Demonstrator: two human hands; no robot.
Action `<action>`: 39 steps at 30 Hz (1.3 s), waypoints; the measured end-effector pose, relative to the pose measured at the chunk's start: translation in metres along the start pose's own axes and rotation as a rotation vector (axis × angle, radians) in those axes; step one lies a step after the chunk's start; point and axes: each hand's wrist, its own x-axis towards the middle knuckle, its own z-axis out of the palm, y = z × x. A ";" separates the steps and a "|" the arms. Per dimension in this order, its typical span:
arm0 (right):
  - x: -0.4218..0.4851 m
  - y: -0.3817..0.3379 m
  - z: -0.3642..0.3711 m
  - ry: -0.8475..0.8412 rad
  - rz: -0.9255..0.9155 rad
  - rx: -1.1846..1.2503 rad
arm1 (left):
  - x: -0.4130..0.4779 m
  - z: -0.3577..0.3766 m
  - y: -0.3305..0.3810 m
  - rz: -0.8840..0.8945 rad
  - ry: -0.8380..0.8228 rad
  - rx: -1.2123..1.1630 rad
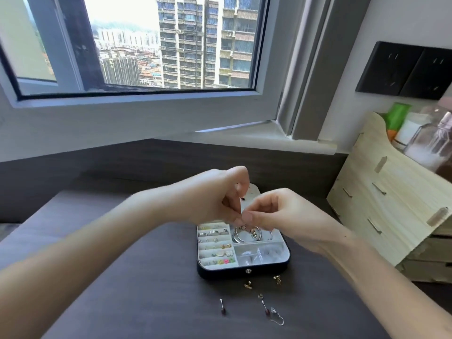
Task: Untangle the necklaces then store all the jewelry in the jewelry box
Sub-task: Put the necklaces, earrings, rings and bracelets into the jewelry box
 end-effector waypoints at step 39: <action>0.087 0.051 -0.018 0.457 0.223 0.388 | 0.124 0.078 -0.099 -0.872 0.566 0.003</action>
